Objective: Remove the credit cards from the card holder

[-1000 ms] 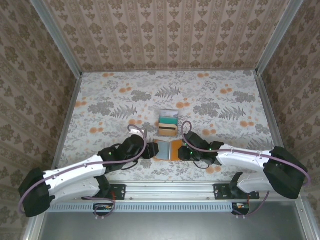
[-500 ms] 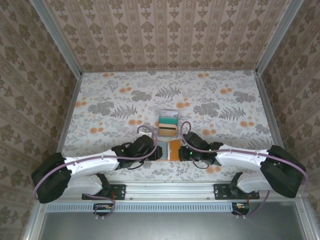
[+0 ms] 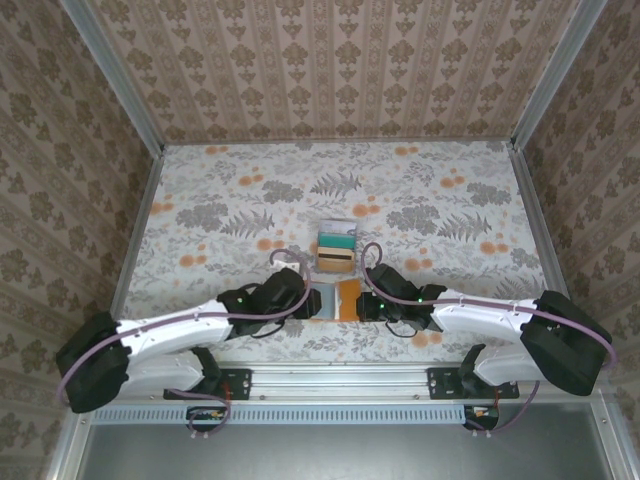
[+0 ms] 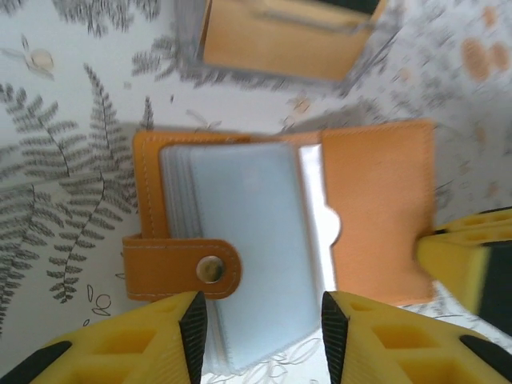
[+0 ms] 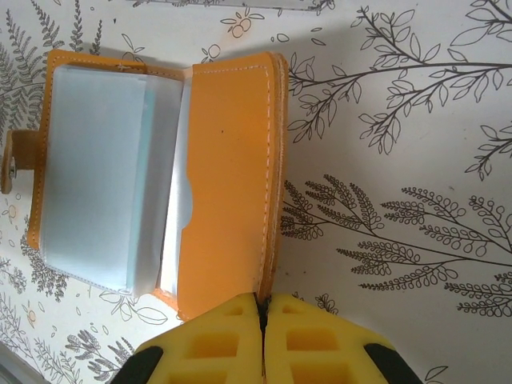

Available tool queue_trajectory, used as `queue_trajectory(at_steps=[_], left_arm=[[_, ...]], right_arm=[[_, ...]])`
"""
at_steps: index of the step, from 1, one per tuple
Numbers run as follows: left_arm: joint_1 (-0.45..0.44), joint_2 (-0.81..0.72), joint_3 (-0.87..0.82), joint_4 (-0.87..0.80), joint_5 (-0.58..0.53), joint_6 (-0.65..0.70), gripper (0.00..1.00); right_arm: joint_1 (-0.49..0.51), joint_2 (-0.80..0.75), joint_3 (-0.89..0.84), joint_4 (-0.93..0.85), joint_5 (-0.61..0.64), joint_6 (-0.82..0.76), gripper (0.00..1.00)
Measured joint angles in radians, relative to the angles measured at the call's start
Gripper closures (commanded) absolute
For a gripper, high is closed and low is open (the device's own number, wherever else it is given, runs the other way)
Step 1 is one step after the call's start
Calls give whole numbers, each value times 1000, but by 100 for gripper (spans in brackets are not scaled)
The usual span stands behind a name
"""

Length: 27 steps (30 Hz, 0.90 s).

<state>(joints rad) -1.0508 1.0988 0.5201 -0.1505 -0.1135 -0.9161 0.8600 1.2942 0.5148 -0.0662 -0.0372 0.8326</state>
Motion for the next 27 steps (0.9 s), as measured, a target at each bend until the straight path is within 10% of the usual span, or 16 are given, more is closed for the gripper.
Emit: queue_trajectory(at_steps=[27], left_arm=[[26, 174, 81, -21, 14, 26, 57]], right_arm=[[-1, 19, 0, 14, -15, 4, 90]])
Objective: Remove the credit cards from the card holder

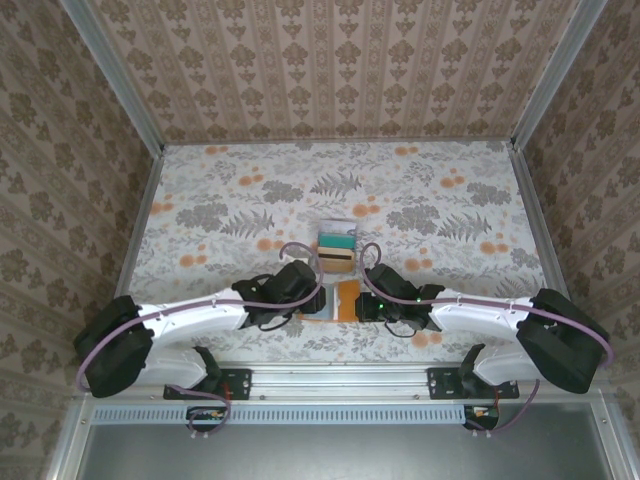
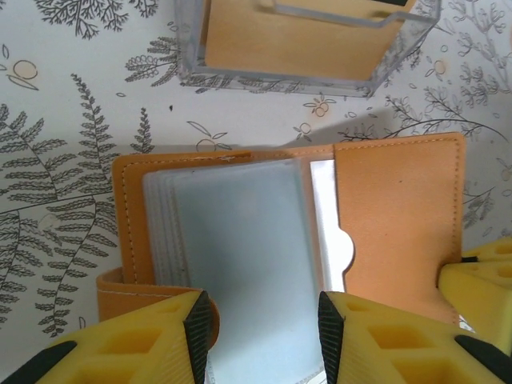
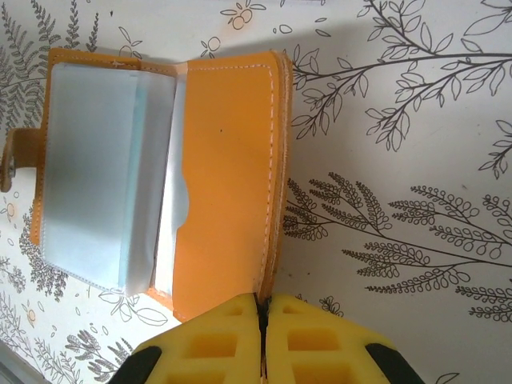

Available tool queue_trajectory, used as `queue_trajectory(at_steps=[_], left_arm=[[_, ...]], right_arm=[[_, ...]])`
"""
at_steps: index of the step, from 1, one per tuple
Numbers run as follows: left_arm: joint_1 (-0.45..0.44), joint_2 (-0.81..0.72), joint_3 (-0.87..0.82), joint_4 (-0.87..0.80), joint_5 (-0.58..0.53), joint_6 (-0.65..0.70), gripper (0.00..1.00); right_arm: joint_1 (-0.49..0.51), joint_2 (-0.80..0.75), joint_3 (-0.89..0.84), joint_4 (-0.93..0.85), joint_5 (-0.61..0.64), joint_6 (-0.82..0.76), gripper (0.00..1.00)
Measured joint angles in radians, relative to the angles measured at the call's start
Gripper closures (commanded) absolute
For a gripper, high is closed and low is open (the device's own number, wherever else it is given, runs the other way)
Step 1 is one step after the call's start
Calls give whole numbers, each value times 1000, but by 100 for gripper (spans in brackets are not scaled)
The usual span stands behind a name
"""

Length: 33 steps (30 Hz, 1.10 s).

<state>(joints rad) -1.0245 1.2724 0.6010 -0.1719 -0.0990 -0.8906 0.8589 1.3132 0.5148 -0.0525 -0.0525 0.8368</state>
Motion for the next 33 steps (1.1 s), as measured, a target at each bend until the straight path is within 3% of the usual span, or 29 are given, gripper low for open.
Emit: queue_trajectory(at_steps=[13, 22, 33], left_arm=[[2, 42, -5, 23, 35, -4, 57], [-66, 25, 35, 10, 21, 6, 57], [-43, 101, 61, -27, 0, 1, 57]], right_arm=[[-2, 0, 0, 0, -5, 0, 90], [-2, 0, 0, 0, -7, 0, 90], [-2, 0, 0, 0, -7, 0, 90]])
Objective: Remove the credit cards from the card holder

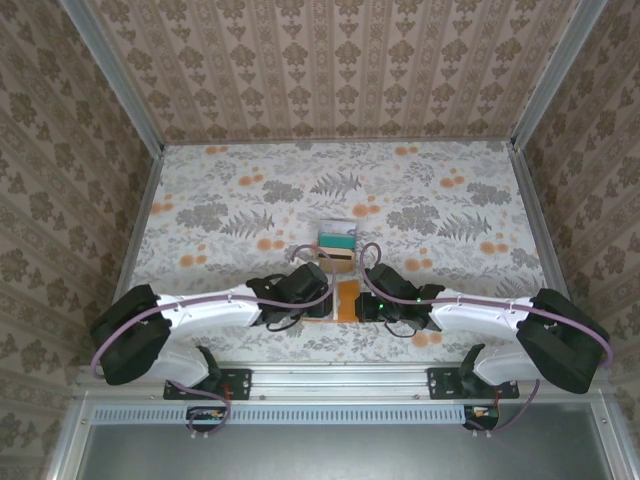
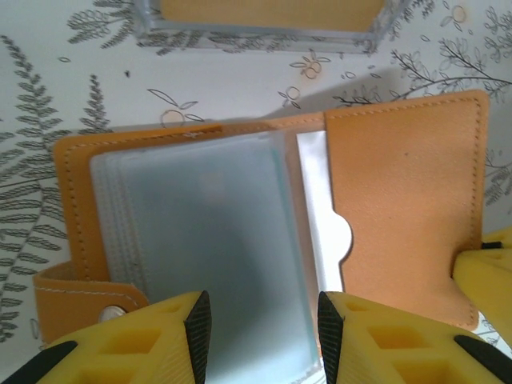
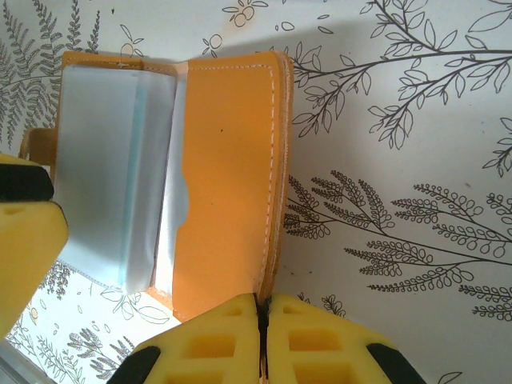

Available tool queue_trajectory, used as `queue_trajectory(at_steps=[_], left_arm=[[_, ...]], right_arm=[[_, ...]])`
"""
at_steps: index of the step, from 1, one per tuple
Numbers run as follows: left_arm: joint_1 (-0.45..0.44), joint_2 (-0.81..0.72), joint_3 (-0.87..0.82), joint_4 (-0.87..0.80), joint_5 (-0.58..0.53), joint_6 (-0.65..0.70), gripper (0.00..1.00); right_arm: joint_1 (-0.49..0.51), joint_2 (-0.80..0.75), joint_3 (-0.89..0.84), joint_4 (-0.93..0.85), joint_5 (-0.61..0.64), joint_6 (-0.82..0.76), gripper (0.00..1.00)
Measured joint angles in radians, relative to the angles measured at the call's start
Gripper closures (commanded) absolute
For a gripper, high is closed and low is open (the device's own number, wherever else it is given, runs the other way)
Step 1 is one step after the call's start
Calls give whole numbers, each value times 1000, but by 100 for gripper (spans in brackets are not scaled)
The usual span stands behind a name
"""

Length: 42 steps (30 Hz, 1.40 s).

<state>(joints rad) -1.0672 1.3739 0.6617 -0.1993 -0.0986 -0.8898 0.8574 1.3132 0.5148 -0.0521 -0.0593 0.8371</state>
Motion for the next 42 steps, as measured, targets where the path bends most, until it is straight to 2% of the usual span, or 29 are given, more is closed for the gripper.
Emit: queue_trajectory(at_steps=[9, 25, 42], left_arm=[[26, -29, -25, -3, -10, -8, 57], [29, 9, -29, 5, -2, -21, 57], [40, 26, -71, 164, 83, -31, 47]], right_arm=[[0, 0, 0, 0, 0, 0, 90], [0, 0, 0, 0, 0, 3, 90], [0, 0, 0, 0, 0, 3, 90]])
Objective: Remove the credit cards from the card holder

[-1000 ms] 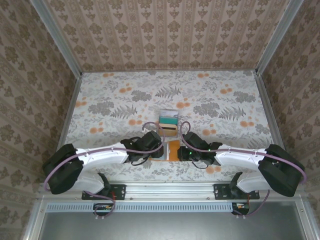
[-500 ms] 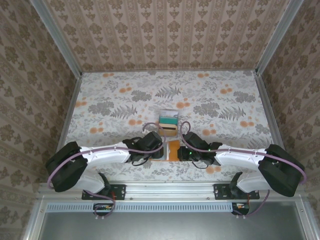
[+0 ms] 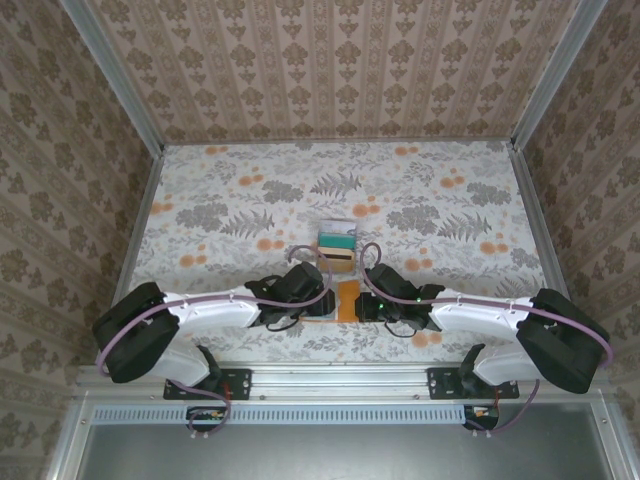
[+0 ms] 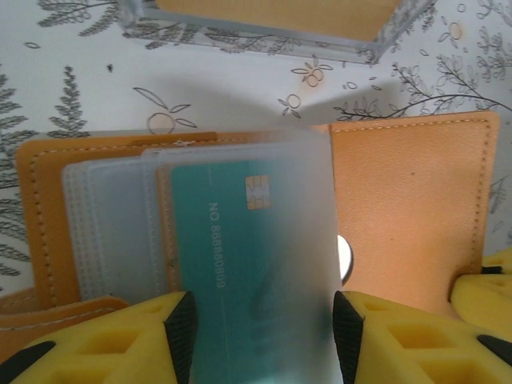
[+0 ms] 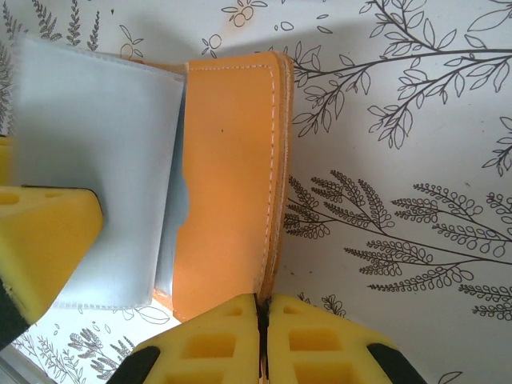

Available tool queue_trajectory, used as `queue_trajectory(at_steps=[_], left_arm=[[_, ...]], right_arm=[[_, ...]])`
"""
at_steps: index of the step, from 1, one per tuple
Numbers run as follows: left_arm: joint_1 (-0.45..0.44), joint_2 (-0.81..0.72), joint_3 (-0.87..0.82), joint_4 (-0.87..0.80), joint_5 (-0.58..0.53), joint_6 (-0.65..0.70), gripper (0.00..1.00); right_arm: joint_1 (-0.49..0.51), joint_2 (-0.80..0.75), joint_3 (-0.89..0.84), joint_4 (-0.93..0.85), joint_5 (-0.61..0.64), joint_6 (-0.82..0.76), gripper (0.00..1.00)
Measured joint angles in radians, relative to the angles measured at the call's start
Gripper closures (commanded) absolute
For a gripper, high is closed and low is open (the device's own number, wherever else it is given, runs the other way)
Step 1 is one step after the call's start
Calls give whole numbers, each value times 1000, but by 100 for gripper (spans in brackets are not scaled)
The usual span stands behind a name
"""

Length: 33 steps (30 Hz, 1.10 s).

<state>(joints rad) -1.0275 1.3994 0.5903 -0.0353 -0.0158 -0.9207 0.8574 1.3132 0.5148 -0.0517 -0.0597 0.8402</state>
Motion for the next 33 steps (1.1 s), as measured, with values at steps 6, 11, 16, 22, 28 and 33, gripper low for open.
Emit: queue_trajectory(at_steps=[6, 11, 16, 22, 28, 33], left_arm=[[2, -1, -6, 37, 27, 1, 41], [-8, -20, -7, 41, 31, 2, 31], [-34, -49, -6, 24, 26, 6, 33], [-55, -53, 8, 17, 20, 13, 37], [-63, -54, 25, 21, 16, 20, 39], [-64, -73, 25, 15, 11, 22, 40]], right_arm=[[0, 0, 0, 0, 0, 0, 90], [0, 1, -2, 2, 0, 0, 90], [0, 1, -2, 2, 0, 2, 86], [0, 1, -2, 0, 2, 5, 80], [0, -14, -5, -14, 23, 10, 70], [-10, -80, -9, -65, 57, 11, 67]])
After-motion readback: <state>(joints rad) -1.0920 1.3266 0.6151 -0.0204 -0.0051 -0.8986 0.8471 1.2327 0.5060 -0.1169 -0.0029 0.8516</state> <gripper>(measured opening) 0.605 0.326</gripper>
